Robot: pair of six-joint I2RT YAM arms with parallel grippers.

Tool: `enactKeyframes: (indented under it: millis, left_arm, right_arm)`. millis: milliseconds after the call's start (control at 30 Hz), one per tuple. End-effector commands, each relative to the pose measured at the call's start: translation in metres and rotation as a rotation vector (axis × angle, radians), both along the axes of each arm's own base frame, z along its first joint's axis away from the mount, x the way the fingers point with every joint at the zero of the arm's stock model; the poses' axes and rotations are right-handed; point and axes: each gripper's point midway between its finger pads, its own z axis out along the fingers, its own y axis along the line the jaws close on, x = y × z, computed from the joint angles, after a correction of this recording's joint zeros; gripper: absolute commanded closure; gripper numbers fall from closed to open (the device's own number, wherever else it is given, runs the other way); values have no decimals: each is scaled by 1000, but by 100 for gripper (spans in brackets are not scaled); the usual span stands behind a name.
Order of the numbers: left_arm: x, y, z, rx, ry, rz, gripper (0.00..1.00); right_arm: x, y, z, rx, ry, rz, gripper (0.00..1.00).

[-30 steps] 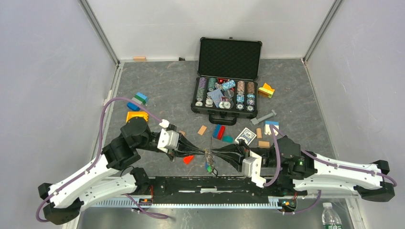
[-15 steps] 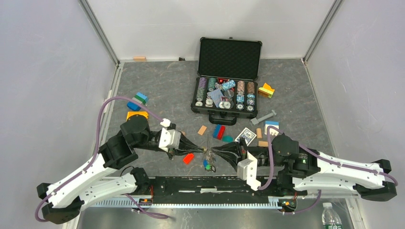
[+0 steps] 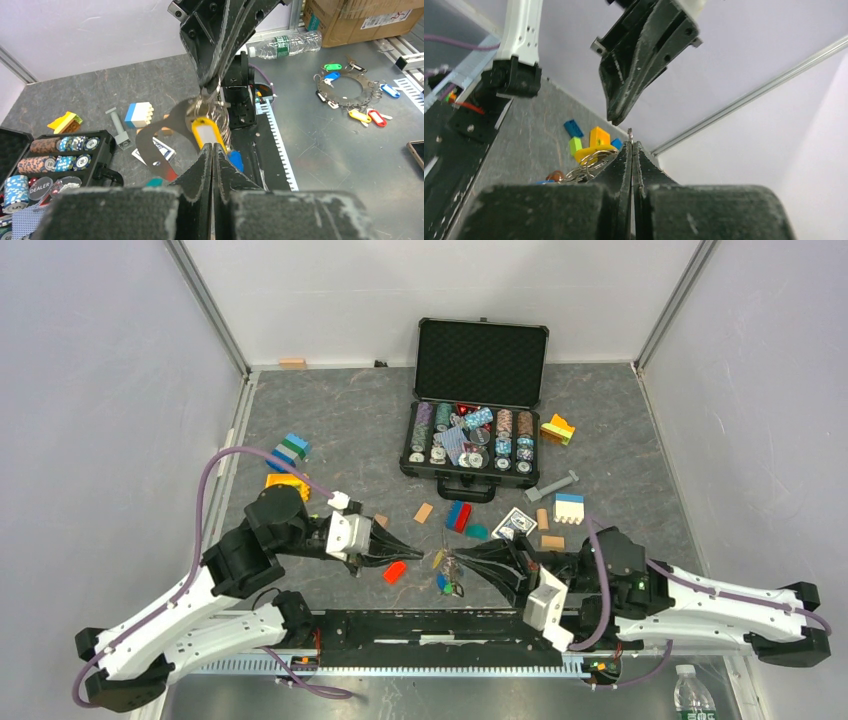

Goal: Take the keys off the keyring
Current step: Remove the key from the keyring.

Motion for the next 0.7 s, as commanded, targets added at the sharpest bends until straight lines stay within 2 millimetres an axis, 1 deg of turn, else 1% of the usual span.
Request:
enactKeyframes:
  millis: [0,67,100,200,300,367,467,567,667]
  left_arm:
    - [-1,0,13,-67,-23,3,94]
    - [-1,0,14,-80,-20,2,84]
    - [-1,0,15,-84,-22,3,82]
    - [0,1,20,-105,-34,11,75]
    - [0,3,31,-158,-69,18,71]
    - [-1,4,39,-195,-87,17,70]
    - [-2,3,48,-234,-104,9,69]
    - [-3,0,56,-269,-104,-5,69]
    - [-3,-6,59,-285,-105,-27,69]
  right_arm:
    - [-11,-19,58,286,8,52,100]
    - [-14,-23,62,336,27,69,100]
    - [-15,-24,62,352,39,74,100]
    - [-16,-26,65,381,65,90,100]
    - [-16,-22,62,346,57,85,100]
    - [-14,-18,59,299,36,70,100]
    - [-11,-14,59,244,16,52,100]
    - [-8,-13,62,239,18,38,100]
    - [-7,-9,62,235,41,36,100]
